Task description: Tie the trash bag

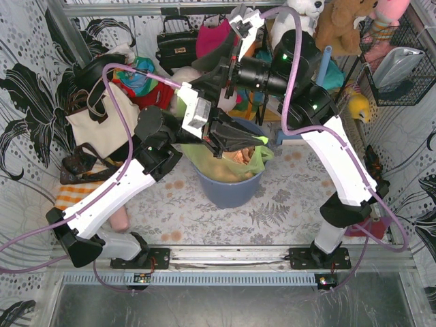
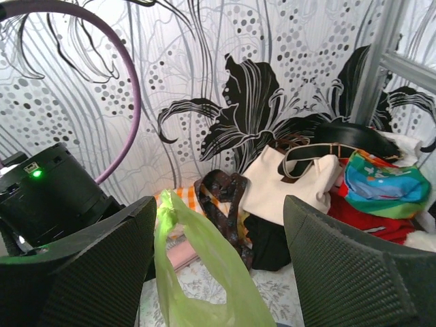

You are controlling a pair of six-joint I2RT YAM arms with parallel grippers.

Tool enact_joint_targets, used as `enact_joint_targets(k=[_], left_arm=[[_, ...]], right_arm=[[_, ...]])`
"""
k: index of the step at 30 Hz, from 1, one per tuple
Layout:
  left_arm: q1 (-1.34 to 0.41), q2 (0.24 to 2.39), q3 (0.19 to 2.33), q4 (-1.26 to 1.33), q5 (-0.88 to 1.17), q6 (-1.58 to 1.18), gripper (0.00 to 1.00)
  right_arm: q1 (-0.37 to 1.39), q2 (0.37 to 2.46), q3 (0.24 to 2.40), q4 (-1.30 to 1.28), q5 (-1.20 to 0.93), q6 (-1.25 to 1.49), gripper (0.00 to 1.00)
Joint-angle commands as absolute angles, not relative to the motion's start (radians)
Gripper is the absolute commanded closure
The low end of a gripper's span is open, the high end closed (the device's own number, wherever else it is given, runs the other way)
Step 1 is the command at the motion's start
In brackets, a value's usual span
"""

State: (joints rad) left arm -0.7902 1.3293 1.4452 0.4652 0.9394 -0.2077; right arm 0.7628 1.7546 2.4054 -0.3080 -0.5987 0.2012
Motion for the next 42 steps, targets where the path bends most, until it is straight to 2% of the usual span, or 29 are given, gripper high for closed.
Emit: enact_joint_targets(k=[1, 11, 15, 26, 36, 42], left_arm=[[-0.79, 1.35, 1.438, 0.39, 0.959, -0.222, 0.98], [-0.792, 1.34, 1.433, 0.387, 0.979, -0.219, 0.98], [-0.792, 1.339, 1.435, 0.387, 0.984, -0.219, 0.98], [-0.792, 1.337, 1.44, 0.389, 1.009, -0.231, 0.99], [-0.796, 1.342, 1.443, 0.389, 1.012, -0.234, 0.98], [-0.799, 1.345, 1.443, 0.39, 1.011, -0.235, 0.98]], right_arm=[[0.784, 1.69, 2.407, -0.22, -0.491, 0.193, 0.25], [0.769, 1.687, 2.405, -0.262, -0.394, 0.167, 0.25], [0.747, 1.709, 2.437, -0.317, -0.461, 0.151, 0.27], [0.684, 1.762, 2.519, -0.404, -0.818, 0.133, 0.28], [0.683, 1.828, 2.574, -0.426, -0.759, 0.116, 0.27], [0.683, 1.842, 2.571, -0.413, -0.77, 0.118, 0.31]])
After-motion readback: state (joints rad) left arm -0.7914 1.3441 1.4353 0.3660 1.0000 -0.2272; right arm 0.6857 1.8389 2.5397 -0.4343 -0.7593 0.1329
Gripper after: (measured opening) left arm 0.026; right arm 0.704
